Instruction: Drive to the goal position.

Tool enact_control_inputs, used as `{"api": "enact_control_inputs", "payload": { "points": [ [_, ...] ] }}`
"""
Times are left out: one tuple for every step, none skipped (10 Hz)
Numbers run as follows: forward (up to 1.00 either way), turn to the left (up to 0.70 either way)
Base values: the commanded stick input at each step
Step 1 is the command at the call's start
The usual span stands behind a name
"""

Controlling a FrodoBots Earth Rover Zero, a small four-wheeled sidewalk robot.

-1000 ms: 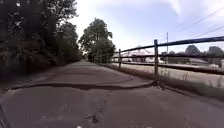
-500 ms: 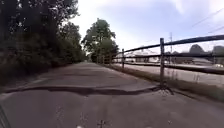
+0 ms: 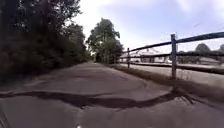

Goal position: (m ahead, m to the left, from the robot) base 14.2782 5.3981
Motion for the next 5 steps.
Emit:
{"api": "enact_control_inputs", "payload": {
  "points": [
    [1.0, 0.07],
    [1.0, 0.1],
    [1.0, 0.1],
    [1.0, 0.1],
    [1.0, 0.1]
  ]
}}
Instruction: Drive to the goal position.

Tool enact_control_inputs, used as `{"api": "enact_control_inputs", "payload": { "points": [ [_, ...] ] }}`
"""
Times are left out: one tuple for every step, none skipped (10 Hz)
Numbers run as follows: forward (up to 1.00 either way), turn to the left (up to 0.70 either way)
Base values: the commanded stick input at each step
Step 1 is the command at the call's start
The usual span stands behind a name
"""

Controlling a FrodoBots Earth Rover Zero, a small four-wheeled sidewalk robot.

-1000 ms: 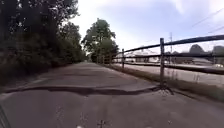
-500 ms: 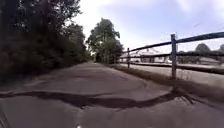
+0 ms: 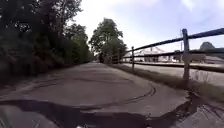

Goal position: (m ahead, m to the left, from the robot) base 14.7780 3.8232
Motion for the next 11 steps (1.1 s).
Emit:
{"api": "enact_control_inputs", "payload": {
  "points": [
    [1.0, 0.1],
    [1.0, 0.09],
    [1.0, 0.09],
    [1.0, 0.09],
    [1.0, 0.06],
    [1.0, 0.04],
    [1.0, 0.03],
    [1.0, 0.02],
    [1.0, 0.02],
    [1.0, 0.02],
    [1.0, 0.02]
  ]
}}
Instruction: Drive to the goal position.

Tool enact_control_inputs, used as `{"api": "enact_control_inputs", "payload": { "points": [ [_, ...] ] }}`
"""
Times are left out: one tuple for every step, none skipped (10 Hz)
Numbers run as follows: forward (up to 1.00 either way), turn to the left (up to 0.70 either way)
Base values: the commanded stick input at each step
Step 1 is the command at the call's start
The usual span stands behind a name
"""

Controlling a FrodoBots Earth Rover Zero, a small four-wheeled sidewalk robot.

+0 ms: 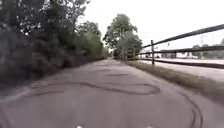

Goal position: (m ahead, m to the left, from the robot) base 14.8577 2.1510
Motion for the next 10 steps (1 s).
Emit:
{"api": "enact_control_inputs", "payload": {
  "points": [
    [1.0, 0.0],
    [1.0, -0.01],
    [1.0, -0.02],
    [1.0, -0.03],
    [1.0, -0.13],
    [1.0, -0.13],
    [1.0, -0.13],
    [1.0, -0.13],
    [1.0, -0.13],
    [1.0, -0.12]
  ]
}}
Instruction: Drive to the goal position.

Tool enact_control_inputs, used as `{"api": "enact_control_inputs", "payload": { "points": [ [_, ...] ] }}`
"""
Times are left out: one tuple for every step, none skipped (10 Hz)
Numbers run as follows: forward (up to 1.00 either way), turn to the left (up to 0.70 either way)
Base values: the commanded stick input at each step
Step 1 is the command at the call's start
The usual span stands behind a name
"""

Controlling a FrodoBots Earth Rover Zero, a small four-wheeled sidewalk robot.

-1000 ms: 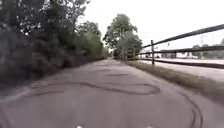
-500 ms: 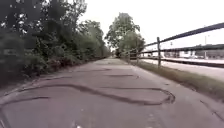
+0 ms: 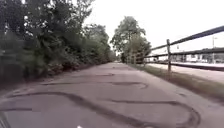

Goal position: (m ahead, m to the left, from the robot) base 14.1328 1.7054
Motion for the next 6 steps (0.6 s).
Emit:
{"api": "enact_control_inputs", "payload": {
  "points": [
    [1.0, -0.1],
    [1.0, -0.08],
    [1.0, -0.07],
    [1.0, -0.07],
    [1.0, -0.07],
    [1.0, -0.07]
  ]
}}
